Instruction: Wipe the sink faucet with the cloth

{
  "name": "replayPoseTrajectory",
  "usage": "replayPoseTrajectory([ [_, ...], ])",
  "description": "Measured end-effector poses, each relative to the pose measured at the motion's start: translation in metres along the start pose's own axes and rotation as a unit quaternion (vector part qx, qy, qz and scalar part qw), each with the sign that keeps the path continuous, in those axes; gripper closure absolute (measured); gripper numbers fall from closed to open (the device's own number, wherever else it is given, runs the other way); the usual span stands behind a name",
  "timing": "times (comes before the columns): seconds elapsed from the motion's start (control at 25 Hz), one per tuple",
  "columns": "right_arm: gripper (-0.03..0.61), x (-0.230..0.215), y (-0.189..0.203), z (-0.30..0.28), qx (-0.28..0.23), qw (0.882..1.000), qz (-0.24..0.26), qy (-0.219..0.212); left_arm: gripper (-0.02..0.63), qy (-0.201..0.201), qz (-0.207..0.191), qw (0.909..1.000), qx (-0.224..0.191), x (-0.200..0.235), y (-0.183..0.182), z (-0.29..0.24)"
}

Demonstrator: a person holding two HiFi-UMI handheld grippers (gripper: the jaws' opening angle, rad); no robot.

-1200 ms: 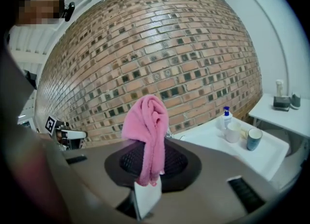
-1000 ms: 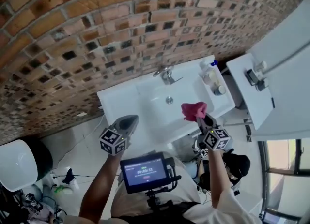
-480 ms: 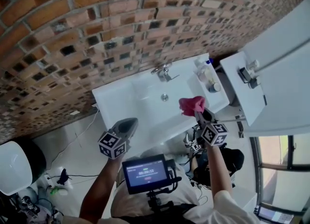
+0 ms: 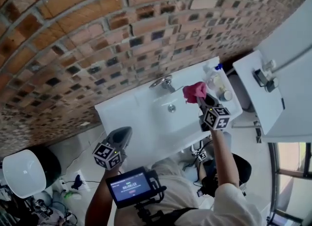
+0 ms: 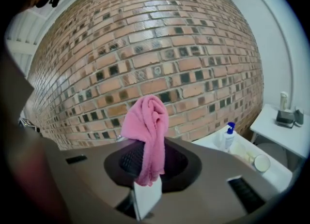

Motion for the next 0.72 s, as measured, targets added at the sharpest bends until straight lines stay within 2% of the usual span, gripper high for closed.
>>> replayPoseTrajectory([
  [0.24, 0.500, -0.049, 0.001, -0.087, 0.053, 0.999, 0.011, -0.002, 0.627, -0.024, 0.004, 0.9997, 0.006, -0.002, -0.007, -0.023],
  [0.44, 0.500, -0.063, 0.021, -0.160, 0.137, 0.989, 0.052, -0.029, 0.629, -0.041, 0.004, 0.9991, 0.014, 0.005, -0.009, -0.038],
  [0.6, 0.499, -0.071, 0.048, -0.208, 0.216, 0.970, 0.093, -0.056, 0.629, -0.056, 0.017, 0.9983, 0.003, 0.009, -0.013, -0.047],
  [0.72, 0.499, -0.065, 0.079, -0.232, 0.293, 0.945, 0.099, -0.106, 0.627, -0.068, 0.021, 0.9975, 0.000, 0.014, -0.010, -0.047],
])
Point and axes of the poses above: the fingertips, and each gripper's own axes: z backward along the fingers, x to its left, y out of its underside, the point moved 3 cm from there along z, backward along the fingers, and after that the axes turned 3 degrees about -x, right-handed, at the moved point
